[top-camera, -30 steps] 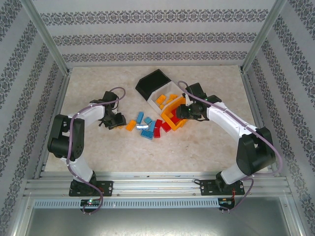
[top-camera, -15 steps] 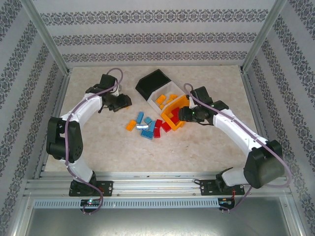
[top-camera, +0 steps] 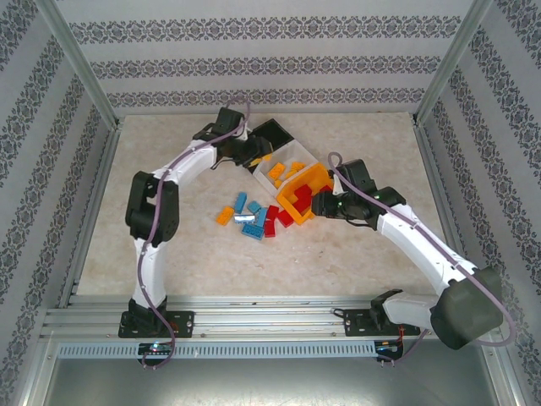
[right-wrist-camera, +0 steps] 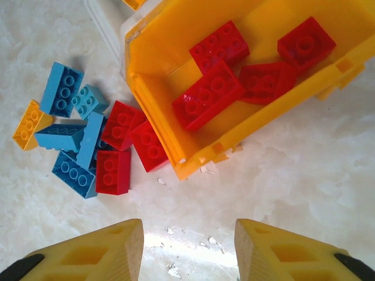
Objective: Sort the legos into containers by color
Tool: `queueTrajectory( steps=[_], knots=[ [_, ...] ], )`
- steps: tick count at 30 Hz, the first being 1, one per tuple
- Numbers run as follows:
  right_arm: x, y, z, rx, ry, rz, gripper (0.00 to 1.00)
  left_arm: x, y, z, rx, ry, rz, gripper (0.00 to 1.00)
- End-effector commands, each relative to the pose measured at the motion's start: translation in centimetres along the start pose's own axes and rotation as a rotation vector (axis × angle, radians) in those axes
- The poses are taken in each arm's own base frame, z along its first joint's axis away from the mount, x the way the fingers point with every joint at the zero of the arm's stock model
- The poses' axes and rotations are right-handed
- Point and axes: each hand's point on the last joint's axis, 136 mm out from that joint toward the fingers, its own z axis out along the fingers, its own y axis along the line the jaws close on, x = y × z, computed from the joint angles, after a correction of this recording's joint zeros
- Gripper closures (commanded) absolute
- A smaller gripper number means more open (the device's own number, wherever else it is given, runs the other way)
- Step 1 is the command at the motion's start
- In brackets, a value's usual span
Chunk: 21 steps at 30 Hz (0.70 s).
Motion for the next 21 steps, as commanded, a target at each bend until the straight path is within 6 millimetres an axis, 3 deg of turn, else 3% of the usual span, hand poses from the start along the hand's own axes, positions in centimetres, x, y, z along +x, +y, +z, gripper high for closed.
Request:
queueTrajectory(
  steps=[1,6,12,16,21],
  knots=[
    [1.0,-0.3,-0.4,0.005,0.012,0.015,0.54,-0.7,-2.1,0.9,0.052,0.008,-0.008,0.49],
    [1.3,-0.6,-0.4,0.010,0.010,0.020,0.54,-1.1,-2.7,1.7,0.039,0.021,0.014,0.37],
    [1.3,-0.3,-0.5,-0.003,0.010,0.024,0.53,-0.9,-3.1,0.1,-0.005,0.023,0.077,0.32],
    [1.5,-0.3,-0.5,-0.006,0.013,0.020,0.53,1.0,-1.0,-3.6,-0.158,0.027,0.200,0.31],
    [2.0,0.0,0.1,-0.031,0.029,0.017,0.51,5.2,4.1,-9.7,-0.423,0.086,0.377,0.24]
  ],
)
